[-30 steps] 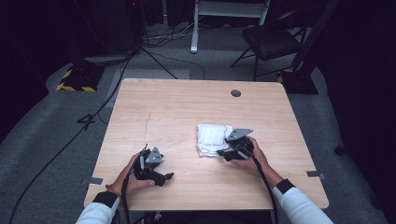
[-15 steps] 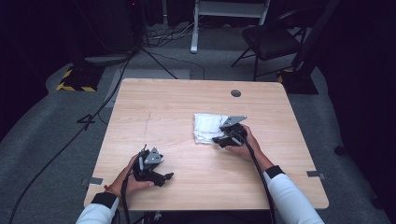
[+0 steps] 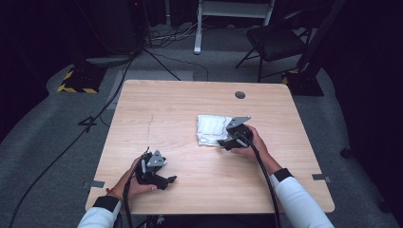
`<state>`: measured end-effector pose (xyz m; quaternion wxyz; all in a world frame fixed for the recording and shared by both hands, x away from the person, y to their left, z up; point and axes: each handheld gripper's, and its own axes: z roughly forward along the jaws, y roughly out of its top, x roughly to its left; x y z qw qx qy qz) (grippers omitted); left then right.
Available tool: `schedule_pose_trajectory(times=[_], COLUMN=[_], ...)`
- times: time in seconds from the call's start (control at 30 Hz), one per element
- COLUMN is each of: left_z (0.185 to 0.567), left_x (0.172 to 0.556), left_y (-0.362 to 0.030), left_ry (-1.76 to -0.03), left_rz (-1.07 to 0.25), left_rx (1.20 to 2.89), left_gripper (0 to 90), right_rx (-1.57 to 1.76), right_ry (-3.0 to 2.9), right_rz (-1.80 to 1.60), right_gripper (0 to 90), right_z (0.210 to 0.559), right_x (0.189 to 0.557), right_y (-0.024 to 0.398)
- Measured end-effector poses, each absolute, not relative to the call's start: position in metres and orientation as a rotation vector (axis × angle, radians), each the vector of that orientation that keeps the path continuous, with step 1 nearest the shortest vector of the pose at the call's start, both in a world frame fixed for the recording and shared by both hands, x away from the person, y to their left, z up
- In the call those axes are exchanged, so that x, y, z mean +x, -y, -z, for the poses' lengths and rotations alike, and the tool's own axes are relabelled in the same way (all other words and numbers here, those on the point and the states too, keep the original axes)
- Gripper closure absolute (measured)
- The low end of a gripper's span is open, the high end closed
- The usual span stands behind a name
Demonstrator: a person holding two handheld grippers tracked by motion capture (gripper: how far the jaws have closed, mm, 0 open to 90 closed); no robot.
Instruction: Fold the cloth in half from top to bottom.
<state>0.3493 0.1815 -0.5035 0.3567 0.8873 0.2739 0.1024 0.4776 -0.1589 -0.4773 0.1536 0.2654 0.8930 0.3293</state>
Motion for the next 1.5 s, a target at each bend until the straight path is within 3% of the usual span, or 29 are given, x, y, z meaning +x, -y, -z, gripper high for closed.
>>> schedule_pose_trajectory(times=[0.77,1.5], left_z=[0.503,0.504], left_x=[0.349,0.349], left_y=[-0.182,-0.181], left_ry=[-0.707,-0.709], left_rz=[-0.265,-0.266], left_rx=[2.291,2.29], left_gripper=[16.0,16.0], right_rx=[0.672,0.687], right_ry=[-2.559,-2.534], right_rz=[-0.818,-0.741], right_gripper=[32.5,31.8], right_z=[0.445,0.45], right_x=[0.436,0.399], right_y=[0.2,0.25])
